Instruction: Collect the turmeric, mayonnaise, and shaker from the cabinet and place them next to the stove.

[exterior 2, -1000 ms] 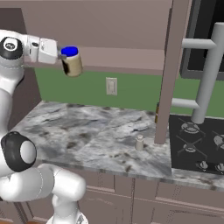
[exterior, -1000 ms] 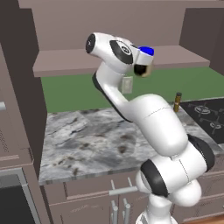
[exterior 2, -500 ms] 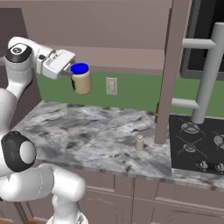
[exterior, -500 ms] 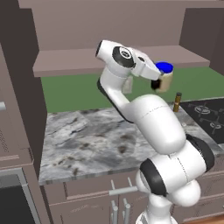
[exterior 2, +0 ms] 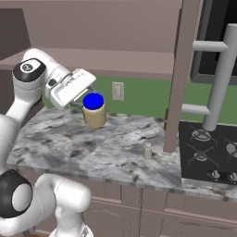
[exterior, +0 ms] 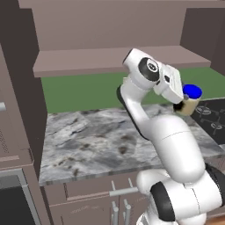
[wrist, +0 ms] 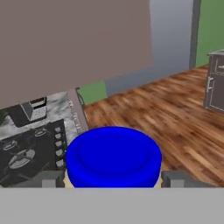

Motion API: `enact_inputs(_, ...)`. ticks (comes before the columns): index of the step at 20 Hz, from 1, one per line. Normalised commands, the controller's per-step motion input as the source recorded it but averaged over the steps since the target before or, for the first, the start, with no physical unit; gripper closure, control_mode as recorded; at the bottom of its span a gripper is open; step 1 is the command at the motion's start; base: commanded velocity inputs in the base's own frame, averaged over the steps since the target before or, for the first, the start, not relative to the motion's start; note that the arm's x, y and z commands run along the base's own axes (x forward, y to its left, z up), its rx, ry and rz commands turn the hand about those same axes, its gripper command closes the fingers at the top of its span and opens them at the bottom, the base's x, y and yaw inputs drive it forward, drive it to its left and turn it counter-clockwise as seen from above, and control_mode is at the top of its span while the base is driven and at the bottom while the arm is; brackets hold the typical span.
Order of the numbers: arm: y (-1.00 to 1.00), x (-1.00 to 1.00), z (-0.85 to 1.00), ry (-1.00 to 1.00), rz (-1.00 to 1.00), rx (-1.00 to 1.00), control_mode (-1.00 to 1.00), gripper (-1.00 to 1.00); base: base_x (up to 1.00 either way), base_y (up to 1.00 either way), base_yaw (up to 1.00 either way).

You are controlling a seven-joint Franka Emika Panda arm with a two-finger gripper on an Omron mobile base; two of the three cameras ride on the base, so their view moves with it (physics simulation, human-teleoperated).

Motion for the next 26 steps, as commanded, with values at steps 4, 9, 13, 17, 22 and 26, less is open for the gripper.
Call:
enact_inputs(4,-0.43,-0.94,-0.31,-0.1,-0.17,0.07,-1.0,1.0,0.0,0.0,0.0)
enact_inputs(9,-0.24,-0.63,-0.48,-0.07,-0.07,0.01,-1.0,1.0,0.0,0.0,0.0)
enact_inputs(13,-0.03,-0.13,-0.79,-0.03,0.0,-0.05,-1.0,1.0,0.0,0.0,0.0)
enact_inputs(17,0.0,0.06,-0.74,-0.01,0.0,-0.1,-1.0,1.0,0.0,0.0,0.0)
enact_inputs(22,-0.01,0.32,-0.62,0.0,0.0,-0.15,-1.0,1.0,0.0,0.0,0.0)
enact_inputs(26,-0.16,0.36,-0.53,0.0,0.0,-0.14,-1.0,1.0,0.0,0.0,0.0)
